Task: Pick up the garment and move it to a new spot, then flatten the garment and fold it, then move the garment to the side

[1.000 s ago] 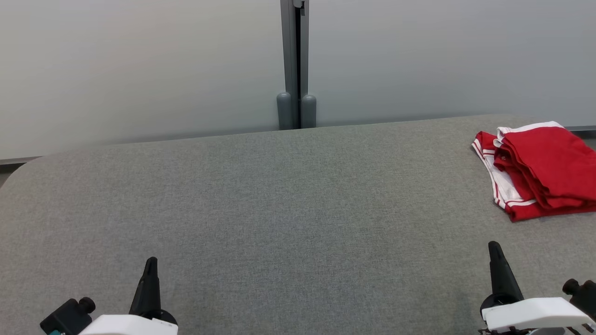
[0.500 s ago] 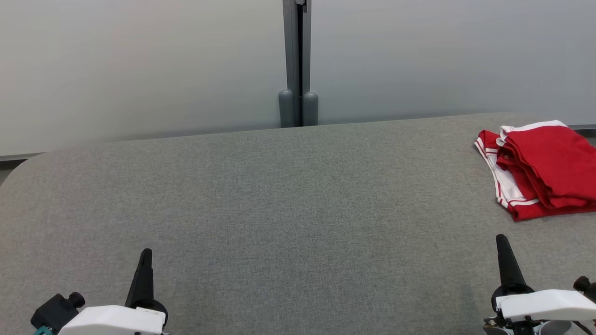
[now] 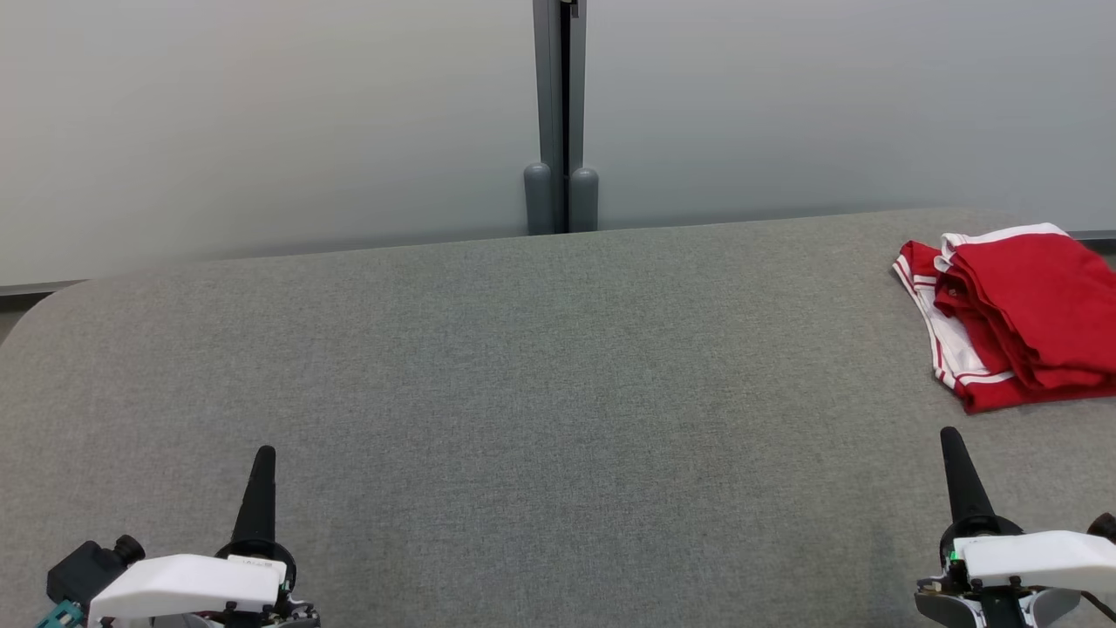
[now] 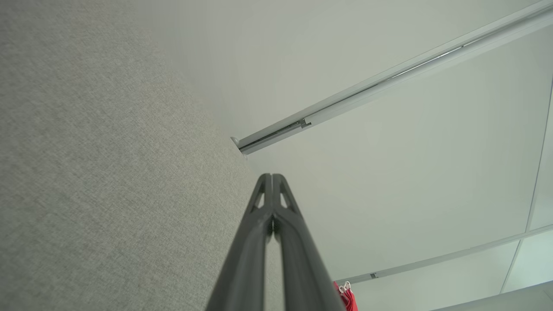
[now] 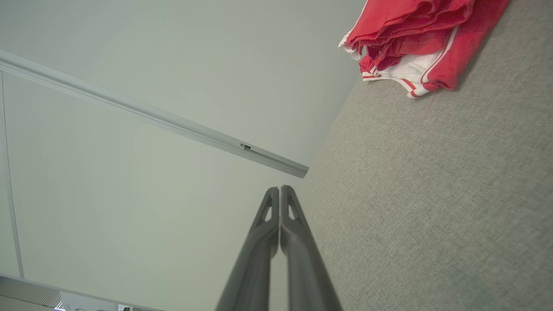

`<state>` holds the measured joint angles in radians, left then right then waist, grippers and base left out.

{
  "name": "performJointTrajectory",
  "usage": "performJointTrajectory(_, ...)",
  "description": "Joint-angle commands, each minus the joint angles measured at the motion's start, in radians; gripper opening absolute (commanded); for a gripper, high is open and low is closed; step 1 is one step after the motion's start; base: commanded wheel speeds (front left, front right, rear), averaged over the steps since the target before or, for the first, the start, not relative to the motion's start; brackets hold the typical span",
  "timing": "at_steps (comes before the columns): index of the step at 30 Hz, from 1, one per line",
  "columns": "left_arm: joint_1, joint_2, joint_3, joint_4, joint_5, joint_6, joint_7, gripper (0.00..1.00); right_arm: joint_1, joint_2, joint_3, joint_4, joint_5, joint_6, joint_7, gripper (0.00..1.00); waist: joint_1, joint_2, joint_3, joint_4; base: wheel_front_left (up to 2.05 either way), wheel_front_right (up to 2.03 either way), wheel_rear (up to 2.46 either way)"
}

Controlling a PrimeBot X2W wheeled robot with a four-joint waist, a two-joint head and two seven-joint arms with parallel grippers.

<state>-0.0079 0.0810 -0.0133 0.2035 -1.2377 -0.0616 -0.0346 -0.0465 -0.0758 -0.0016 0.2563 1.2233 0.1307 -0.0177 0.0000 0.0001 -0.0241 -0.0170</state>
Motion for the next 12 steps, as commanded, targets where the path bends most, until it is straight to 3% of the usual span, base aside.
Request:
performJointTrajectory(1,-0.025,0.007,0.010,-0.003,-0.027,-0.008,0.006,0.00,-0.023,-0.002,-0.010,-0.009,0.029,0.000,0.009,0.00,0.0000,-0.0001,0.001,0.001,0.00,0.00,0.00)
performJointTrajectory(12,-0.047,0.007,0.029,0.008,-0.126,-0.025,0.034,0.00,-0.034,0.000,-0.030,-0.011,0.127,0.000,0.037,0.00,0.0000,-0.0001,0.007,0.004,0.00,0.00,0.00)
